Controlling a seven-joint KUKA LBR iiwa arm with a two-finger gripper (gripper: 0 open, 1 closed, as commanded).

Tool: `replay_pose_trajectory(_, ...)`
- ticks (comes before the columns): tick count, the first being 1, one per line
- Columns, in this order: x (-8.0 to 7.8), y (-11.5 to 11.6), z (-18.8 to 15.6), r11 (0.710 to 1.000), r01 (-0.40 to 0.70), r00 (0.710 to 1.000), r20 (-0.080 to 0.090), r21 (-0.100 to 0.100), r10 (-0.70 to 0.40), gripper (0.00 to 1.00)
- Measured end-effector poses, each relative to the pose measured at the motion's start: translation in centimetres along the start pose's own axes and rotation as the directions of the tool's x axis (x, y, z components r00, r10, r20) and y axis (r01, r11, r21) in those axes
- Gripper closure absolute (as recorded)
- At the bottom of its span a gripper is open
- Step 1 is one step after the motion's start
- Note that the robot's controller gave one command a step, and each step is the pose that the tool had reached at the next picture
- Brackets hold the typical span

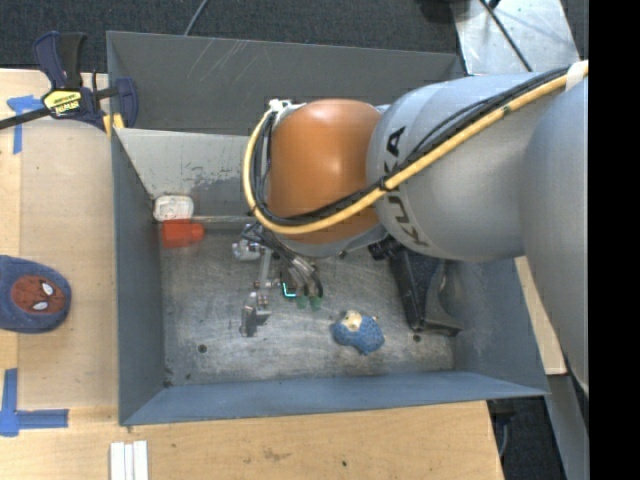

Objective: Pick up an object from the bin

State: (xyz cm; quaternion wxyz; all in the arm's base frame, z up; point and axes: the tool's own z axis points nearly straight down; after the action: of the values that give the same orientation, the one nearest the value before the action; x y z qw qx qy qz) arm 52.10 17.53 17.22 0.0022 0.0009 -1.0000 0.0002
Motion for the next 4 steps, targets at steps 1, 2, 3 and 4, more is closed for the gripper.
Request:
replay_pose_trajectory(1,-8.6,2.8,0.6,0.962,-0.273,0.962,0.007,-0.003,0.273,0.0)
replay_pose_trajectory(2,-7.5,3.0,9.7,0.893,-0.451,0.893,0.005,-0.003,0.451,0.0)
replay_pose_trajectory(3,-10.5,6.7,9.8,0.899,-0.437,0.899,0.003,0.008,0.437,0.0)
replay_pose_trajectory(4,-10.9,6.3,9.6,0.898,-0.44,0.898,0.02,-0.003,0.44,1.0)
